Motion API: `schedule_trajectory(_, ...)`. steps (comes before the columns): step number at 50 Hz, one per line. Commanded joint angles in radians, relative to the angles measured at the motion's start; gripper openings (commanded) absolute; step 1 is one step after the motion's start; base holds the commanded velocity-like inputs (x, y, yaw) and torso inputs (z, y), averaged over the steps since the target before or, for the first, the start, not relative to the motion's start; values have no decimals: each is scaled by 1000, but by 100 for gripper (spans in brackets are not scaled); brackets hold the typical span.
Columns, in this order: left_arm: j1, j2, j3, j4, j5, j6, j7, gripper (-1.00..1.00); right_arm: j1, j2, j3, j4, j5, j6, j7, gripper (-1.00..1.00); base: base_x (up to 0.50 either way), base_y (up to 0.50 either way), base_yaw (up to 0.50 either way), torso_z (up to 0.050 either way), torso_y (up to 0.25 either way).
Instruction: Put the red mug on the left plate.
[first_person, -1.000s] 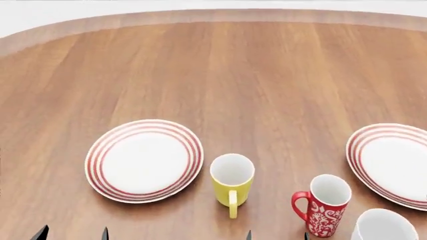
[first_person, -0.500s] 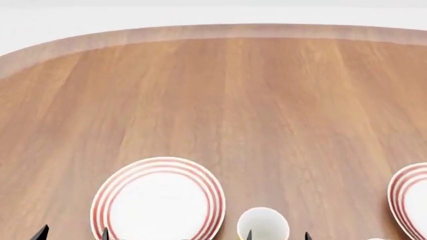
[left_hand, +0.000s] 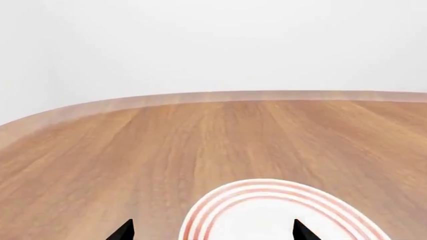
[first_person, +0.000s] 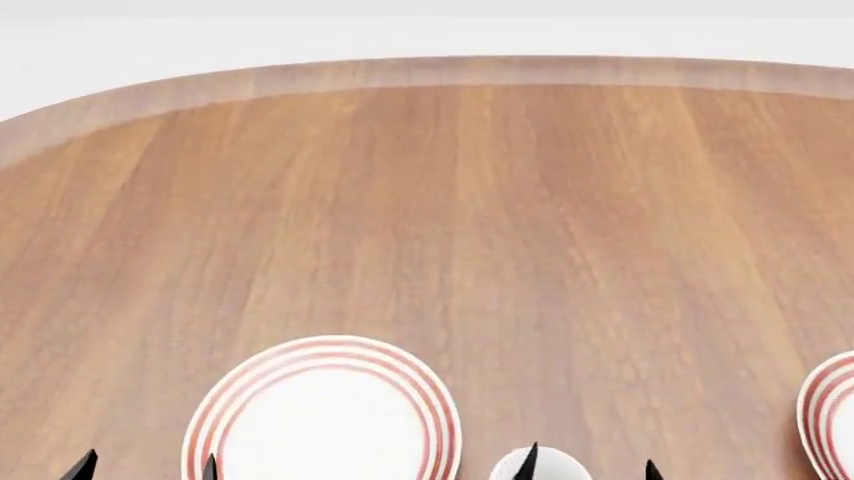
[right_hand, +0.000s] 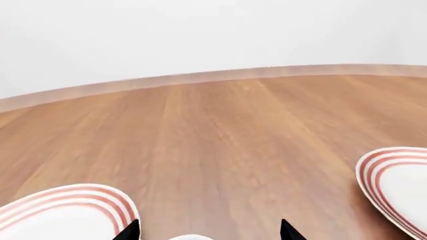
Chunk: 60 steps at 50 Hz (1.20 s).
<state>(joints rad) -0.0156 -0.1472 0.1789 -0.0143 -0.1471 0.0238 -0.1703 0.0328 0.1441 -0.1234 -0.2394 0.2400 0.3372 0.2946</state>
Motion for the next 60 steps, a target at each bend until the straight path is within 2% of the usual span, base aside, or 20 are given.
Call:
schedule_trajectory(1,-1,-6,7,1,-10,0,-7,100,31,5,42,-234,70,317,125,100,0,0,0,0,0)
schedule_trajectory(6,-1,-9,10,0,-14,2,-9,100,46,-25,94,-278,120,420,186,100,0,0,0,0,0)
schedule_trajectory(23,-4,-17,20,-4,-21,6,-19,100,69,-88,221,-269,158,493,360,100,0,0,0,0,0)
schedule_trajectory(31,-4,-21,26,-3,-25,7,-23,100,71,-120,280,-247,178,474,464,100,0,0,0,0,0)
schedule_trajectory(43,-3,-26,30,-2,-36,7,-28,100,69,-131,321,-217,323,442,616,100,0,0,0,0,0)
schedule_trajectory(60,-5,-33,42,-4,-39,11,-35,100,52,-108,279,-179,386,362,683,100,0,0,0,0,0)
